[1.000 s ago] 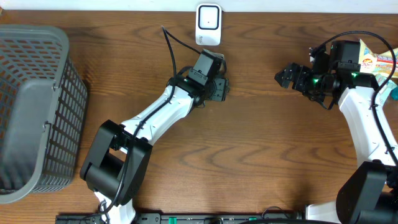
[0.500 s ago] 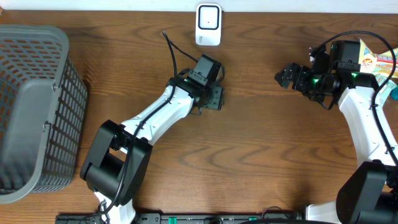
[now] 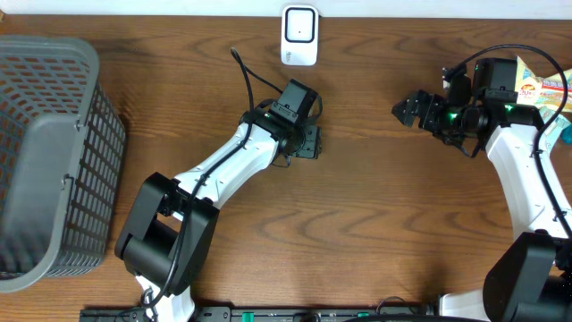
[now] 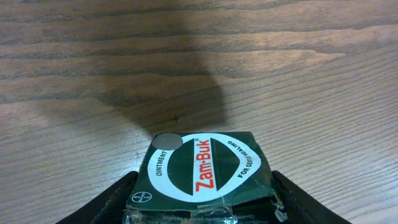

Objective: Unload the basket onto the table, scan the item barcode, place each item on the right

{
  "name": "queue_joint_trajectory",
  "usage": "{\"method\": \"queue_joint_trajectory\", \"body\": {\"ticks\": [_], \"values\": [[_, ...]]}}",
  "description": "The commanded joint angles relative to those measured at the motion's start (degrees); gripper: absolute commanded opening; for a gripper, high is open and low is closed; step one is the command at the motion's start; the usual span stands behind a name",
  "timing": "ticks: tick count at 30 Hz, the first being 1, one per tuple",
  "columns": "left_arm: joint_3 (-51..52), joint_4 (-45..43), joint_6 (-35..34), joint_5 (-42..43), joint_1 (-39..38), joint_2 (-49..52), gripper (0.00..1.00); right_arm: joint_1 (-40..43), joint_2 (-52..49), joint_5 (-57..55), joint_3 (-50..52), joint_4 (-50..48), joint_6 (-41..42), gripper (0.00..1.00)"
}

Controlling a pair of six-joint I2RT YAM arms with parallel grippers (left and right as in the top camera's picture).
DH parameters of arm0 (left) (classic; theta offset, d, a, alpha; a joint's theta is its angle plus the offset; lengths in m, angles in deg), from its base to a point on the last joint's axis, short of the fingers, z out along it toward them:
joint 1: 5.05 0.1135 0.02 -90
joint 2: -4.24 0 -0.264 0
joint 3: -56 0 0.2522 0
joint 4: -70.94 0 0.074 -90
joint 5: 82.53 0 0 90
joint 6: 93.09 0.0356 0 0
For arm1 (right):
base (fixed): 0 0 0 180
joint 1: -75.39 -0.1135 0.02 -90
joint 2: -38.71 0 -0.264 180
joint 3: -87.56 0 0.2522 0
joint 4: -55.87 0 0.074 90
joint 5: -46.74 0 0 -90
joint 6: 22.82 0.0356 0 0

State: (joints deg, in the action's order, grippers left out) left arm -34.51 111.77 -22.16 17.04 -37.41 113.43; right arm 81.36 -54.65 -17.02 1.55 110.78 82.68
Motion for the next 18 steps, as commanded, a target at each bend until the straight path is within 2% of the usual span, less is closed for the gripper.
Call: {"method": "queue_joint_trajectory", "body": {"ticks": [1,5,12,18], "values": [[0.1,0.3,-1.1,0.2,0.2,-0.7,0.56,-0.7,-0.7,1.1,0.3,-0.1,0.3,0.99],[0.1,0.3,1.4,0.2,0.2,-0.7,0.56,-0.8,-0.7,1.1,0.4,-0.9,0.3,0.99],[0.1,0.8,1.4,0.2,0.2,-0.7,0.56,-0.9,-0.7,1.1,0.4,-1.0,0.3,0.99],[0.1,6.8,1.4,-2.6,0.1,-0.6,0.57,-0.9,-0.7,1.1,0.4,-1.1,0.3,0.99]]}}
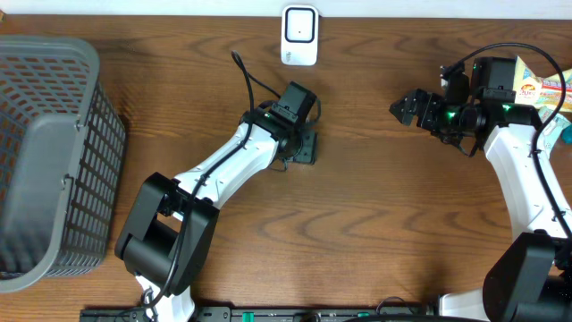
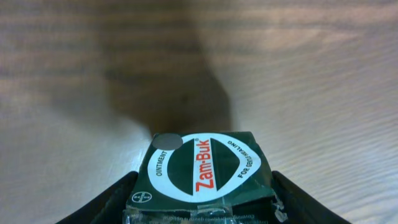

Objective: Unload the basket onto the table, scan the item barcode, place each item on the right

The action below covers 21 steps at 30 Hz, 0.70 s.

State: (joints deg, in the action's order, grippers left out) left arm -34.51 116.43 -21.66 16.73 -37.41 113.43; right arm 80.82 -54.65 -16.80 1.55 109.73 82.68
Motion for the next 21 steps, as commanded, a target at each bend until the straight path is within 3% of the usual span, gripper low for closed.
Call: {"method": "queue_joint_trajectory", "body": {"ticks": [1,8,10,21], "values": [[0.1,3.2,1.0,-3.1,0.1,-0.6,0.56,-0.4,-0.7,0.9,0.4,-0.1,0.3,0.99],[0.1,5.3,1.0,-3.5,0.1,-0.6,0.57,-0.5,-0.7,0.9,0.4,-0.7,0.3,0.99],[0.1,5.2,1.0,-3.6,0.1,-0.6,0.68,-0.5,-0.7,0.9,0.4,-0.7,0.3,0.99],[0.1,3.8,2.4,-3.5,0.1,-0.6,0.71,-1.0,-0.7,0.9,0.4,-0.7,0.3,0.99]]}}
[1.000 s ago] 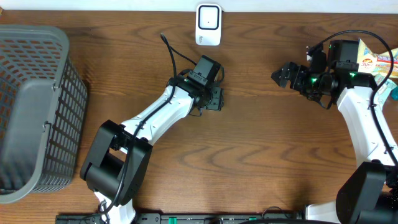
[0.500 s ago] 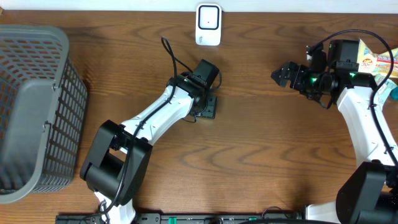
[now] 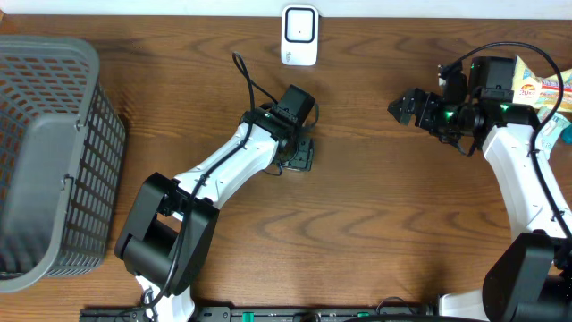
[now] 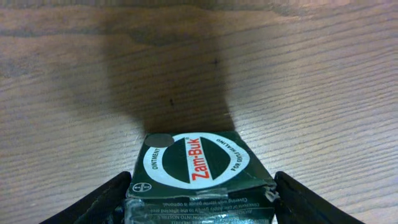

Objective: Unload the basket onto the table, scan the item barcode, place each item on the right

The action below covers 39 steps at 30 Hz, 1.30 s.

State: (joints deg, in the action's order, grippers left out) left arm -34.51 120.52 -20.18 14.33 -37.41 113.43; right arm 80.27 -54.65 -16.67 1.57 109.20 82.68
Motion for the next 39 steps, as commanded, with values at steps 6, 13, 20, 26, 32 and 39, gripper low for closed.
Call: {"method": "queue_joint_trajectory", "body": {"ticks": [6,13,20,26,32,39], "values": [[-1.4,-1.0,-1.6,-1.0,0.2,-1.6,0.72,-0.5,-0.7,0.7,0.3,-0.2,0.3,0.99],[-2.7,-3.0,-1.7,-1.1,1.0,-7.6,0.76,-0.5,-0.7,0.8,0.3,-0.2,0.3,0.99],[-2.7,-3.2,-1.7,-1.2,7.2,-15.7,0.77,-1.7,-0.7,0.8,0.3,-0.6,0.3,0.99],[-2.7,-1.8,-1.7,-1.1,15.2,-19.7,0.77,-7.4,-0.7,0.7,0.3,-4.1,-2.1,0.96],[-2.7,1.4,-1.7,-1.1,21.1,-20.3,0.77,-17.8,-0.8,-3.3,0.3,-8.2,-9.0,0.99],[-2.7,3.2,-2.9,-8.2,24.4,-20.2,0.77,-29.8,-1.5,-12.2,0.3,-9.3,-24.4,0.99]]}}
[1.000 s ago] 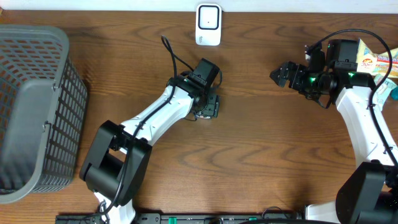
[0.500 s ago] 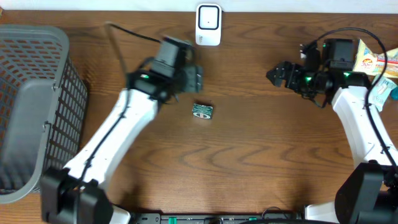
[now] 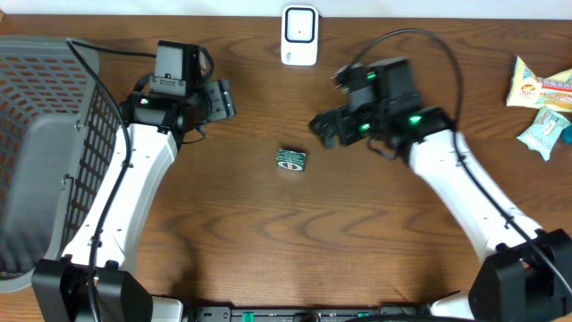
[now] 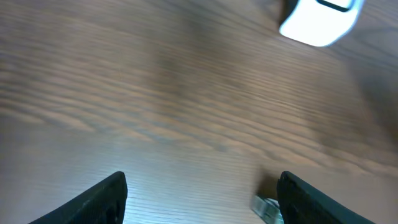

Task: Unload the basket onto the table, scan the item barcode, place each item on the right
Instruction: 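Lower the tin to the table, release, retract left arm, then move the right gripper to the tin and grasp it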

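The dark green Zam-Buk ointment box (image 3: 290, 160) lies flat on the brown table (image 3: 375, 250), with no gripper touching it. My left gripper (image 3: 223, 98) stands open up and to the left of the box. In the left wrist view the left gripper (image 4: 199, 205) has bare table between its fingers (image 4: 109, 196). A corner of the box (image 4: 266, 208) shows beside the right finger. My right gripper (image 3: 323, 131) hovers just up and right of the box, fingers apparently apart. The white barcode scanner (image 3: 299, 36) stands at the back edge and shows blurred in the wrist view (image 4: 320, 18).
A grey mesh basket (image 3: 54, 134) fills the left side, close to the left arm. Two snack packets (image 3: 541, 88) (image 3: 545, 132) lie at the far right. Black cables arc over both arms.
The left gripper has let go of the Zam-Buk box and now stands open back and to the left. The box lies on the table. The right gripper has come from the far right to beside the box.
The left gripper held the Zam-Buk box just above the table in front of the scanner at all three earlier moments, edging lower and slightly left. The right gripper waited at the far right. Now the box rests free, the left gripper is away, the right gripper near.
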{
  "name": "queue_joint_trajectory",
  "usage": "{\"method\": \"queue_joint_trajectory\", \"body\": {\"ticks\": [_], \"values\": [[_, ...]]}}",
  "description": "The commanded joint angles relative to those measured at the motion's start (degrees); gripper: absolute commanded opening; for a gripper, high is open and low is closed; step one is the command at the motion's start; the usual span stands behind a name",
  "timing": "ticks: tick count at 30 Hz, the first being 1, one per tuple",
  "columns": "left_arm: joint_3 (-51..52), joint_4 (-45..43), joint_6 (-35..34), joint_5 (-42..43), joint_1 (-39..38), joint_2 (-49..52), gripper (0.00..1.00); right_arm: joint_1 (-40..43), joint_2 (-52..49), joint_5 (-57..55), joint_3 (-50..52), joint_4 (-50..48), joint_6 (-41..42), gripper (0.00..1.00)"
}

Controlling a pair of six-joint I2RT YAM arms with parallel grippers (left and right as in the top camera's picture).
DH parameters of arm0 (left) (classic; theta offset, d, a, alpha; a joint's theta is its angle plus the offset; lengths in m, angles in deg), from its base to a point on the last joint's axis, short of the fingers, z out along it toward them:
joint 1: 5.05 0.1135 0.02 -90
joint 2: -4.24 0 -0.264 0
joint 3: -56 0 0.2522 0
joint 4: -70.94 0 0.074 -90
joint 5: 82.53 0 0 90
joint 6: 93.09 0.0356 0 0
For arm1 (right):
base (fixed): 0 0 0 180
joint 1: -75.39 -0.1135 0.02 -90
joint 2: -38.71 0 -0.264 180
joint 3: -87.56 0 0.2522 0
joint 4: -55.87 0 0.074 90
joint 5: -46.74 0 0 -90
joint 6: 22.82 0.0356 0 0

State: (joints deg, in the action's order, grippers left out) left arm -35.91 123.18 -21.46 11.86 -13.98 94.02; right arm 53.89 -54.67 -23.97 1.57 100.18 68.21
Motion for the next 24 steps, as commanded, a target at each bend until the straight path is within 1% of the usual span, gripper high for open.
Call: {"method": "queue_joint_trajectory", "body": {"ticks": [1,3,4,5,6,7,11,16,20,24], "values": [[-1.3,1.0,-3.3,-8.4,1.3,-0.8,0.77,-4.8,-2.0,-5.4,0.3,-0.5,-11.6,0.99],[-1.2,1.9,-6.6,-11.5,2.0,-0.8,0.77,-7.1,-3.5,-6.6,0.3,-1.2,-13.5,0.99],[-1.2,2.2,-7.1,-11.5,2.3,-0.8,0.78,-8.2,-4.6,-7.3,0.3,-1.6,-14.1,0.99],[-1.2,2.5,-7.3,-11.5,2.6,-0.8,0.94,-8.8,-5.4,-7.9,0.3,-2.0,-14.5,0.99],[-1.2,2.8,-7.2,-11.5,2.8,-0.8,1.0,-9.6,-6.7,-8.8,0.3,-2.6,-14.7,0.99],[-1.1,3.2,-7.2,-11.5,3.0,-0.7,0.98,-10.1,-7.7,-9.3,0.3,-3.0,-14.9,0.99],[-0.8,4.4,-7.2,-11.5,3.5,-0.7,0.98,-11.5,-11.2,-9.8,0.3,-4.7,-15.1,0.99],[-0.7,4.8,-7.2,-11.5,3.5,-0.4,0.98,-12.2,-12.3,-9.8,0.3,-4.5,-16.6,0.99],[-0.4,4.8,-7.2,-11.5,3.5,-0.1,0.98,-12.5,-12.3,-9.8,0.3,-3.9,-16.6,0.9],[0.1,4.8,-7.2,-11.5,3.5,-0.1,0.98,-12.5,-13.2,-9.7,0.3,-2.3,-18.1,0.89]]}}
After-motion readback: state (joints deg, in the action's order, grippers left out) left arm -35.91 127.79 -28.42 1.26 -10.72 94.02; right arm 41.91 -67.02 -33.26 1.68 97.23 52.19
